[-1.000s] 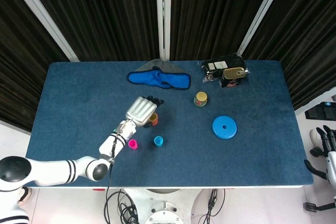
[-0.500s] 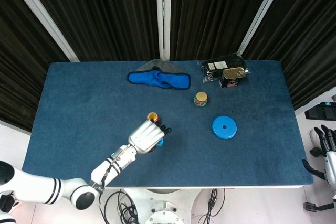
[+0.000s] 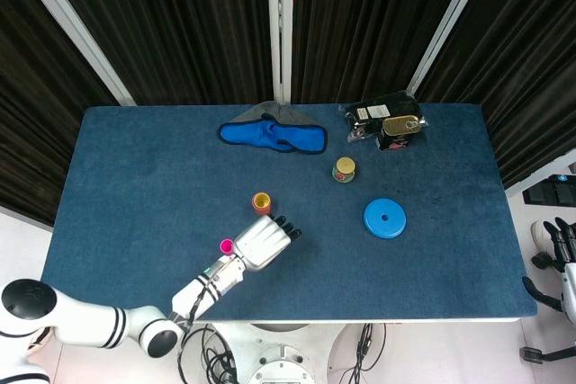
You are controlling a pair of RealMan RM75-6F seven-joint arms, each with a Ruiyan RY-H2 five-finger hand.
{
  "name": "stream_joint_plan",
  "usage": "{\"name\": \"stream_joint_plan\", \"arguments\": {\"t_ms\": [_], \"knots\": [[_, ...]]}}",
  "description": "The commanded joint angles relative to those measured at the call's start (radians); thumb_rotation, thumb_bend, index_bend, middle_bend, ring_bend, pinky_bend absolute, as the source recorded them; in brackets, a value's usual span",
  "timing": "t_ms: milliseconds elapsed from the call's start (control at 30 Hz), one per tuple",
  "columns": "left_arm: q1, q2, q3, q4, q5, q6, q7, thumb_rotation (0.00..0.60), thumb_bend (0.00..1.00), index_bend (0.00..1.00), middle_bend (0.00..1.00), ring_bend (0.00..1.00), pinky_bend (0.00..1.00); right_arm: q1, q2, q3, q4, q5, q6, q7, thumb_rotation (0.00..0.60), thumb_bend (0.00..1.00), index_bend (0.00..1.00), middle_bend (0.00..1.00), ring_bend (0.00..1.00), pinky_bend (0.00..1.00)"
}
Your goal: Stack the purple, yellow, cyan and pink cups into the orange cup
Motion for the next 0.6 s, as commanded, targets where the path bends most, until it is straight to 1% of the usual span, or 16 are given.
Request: {"name": "stream_joint_plan", "arguments": {"t_ms": [33,400,500,600], "knots": [[0.003,-0.014,-0.011,0.029,0.008,-0.004,-0.015,0.600,0.21,0.27,0.33,0.28,0.50,0.002,-0.001,0.000,0.004,0.003,-0.005,0.003,0.600,0.17,0.00,0.00,0.00,0.00],[0.004,-0.050,-0.021,0.121,-0.061,-0.090,-0.052,0.600,0.21,0.28,0.33,0.28,0.50,0.004,-0.005,0.001,0.019,0.011,-0.019,0.016,0.600,0.17,0.00,0.00,0.00,0.00],[0.003,-0.058,-0.025,0.138,-0.071,-0.098,-0.051,0.600,0.21,0.31,0.34,0.29,0.51,0.005,-0.006,0.001,0.023,0.012,-0.021,0.019,0.600,0.17,0.00,0.00,0.00,0.00],[0.004,-0.066,-0.027,0.149,-0.080,-0.101,-0.047,0.600,0.21,0.35,0.36,0.33,0.53,0.005,-0.007,0.000,0.026,0.012,-0.023,0.022,0.600,0.17,0.00,0.00,0.00,0.00]]}}
